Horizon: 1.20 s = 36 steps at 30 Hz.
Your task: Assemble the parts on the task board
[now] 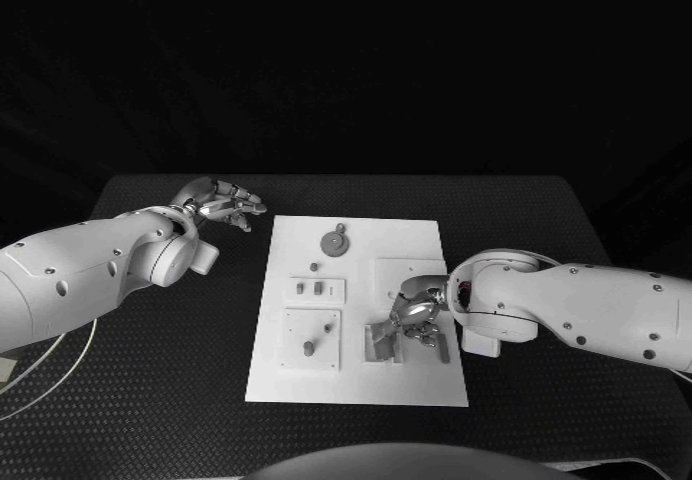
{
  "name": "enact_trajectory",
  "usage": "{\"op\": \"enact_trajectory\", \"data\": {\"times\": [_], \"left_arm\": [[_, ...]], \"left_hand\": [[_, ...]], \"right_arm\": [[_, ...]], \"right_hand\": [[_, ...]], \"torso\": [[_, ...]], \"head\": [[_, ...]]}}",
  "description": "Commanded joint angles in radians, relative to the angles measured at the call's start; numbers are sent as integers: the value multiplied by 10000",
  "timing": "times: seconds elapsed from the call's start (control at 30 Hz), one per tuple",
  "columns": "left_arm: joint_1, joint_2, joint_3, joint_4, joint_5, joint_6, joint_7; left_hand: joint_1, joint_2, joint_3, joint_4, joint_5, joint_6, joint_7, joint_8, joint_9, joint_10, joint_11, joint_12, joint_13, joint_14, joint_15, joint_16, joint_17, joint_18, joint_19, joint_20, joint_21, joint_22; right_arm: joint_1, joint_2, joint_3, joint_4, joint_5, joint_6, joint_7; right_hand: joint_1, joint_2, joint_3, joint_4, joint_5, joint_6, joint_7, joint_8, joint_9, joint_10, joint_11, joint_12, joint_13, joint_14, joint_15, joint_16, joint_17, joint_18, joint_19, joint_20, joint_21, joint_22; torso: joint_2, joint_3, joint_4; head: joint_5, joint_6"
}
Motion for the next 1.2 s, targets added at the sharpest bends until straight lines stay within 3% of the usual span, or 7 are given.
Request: {"op": "enact_trajectory", "data": {"times": [0.03, 0.27, 0.63, 0.87, 1.2], "left_arm": [[4, 1, 6, 34, 39, 108, 74], [5, -24, 7, 46, 39, 101, 70], [5, -20, 7, 40, 39, 108, 69], [5, -17, 7, 42, 39, 110, 69], [5, -39, 7, 44, 39, 105, 60]], "left_hand": [[-82, 6, -2, 81, -47, -67, -11, 50, -16, -61, -9, -39, 12, 37, -24, -53, 16, 201, 5, -6, 59, -14], [-81, 6, -1, 81, -48, -67, -11, 52, -16, -61, -9, -39, 13, 38, -24, -53, 17, 202, 6, -6, 60, -14], [-82, 6, -1, 85, -47, -69, -11, 53, -17, -62, -8, -38, 15, 38, -24, -53, 18, 201, 6, -5, 61, -14], [-83, 8, -1, 87, -48, -69, -10, 54, -18, -62, -8, -38, 16, 39, -24, -53, 19, 201, 6, -5, 61, -14], [-81, 8, 1, 88, -47, -70, -10, 55, -19, -63, -8, -38, 17, 39, -24, -53, 20, 202, 6, -5, 61, -14]], "right_arm": [[-12, 34, 0, -38, -114, 123, -70], [-40, 34, -13, -46, -346, 286, -113], [-135, 169, -21, -157, -227, -132, -58], [-192, 289, -33, -294, -163, -274, -188], [-230, 361, -54, -324, -433, -61, -349]], "right_hand": [[-81, -64, 595, -501, 29, 35, 45, 13, 17, 2, 29, 9, -10, 22, -9, -61, 17, 140, 22, 24, 51, 214], [-140, -91, 614, -484, 29, 35, 50, 5, 21, -7, 35, 9, -13, 12, -3, -66, 19, 141, 17, 32, 50, 213], [-203, -115, 650, -477, 29, 22, 57, -12, 22, -25, 42, 5, -17, -6, 5, -78, 18, 141, 3, 40, 43, 210], [-471, -225, 724, -375, 29, 24, 65, -41, 31, -28, 51, 14, -29, -6, 13, -85, 21, 141, 20, 49, 40, 203], [-715, -338, 835, -241, 29, 31, 63, -67, 44, -30, 48, 23, -43, -3, 9, -90, 25, 141, 34, 39, 35, 201]], "torso": [[-4, -5, -5], [3, 5, -25], [5, 20, -18], [6, 9, -14], [0, 3, -17]], "head": [[42, 4], [64, -22], [73, -11], [68, -11], [68, -28]]}}
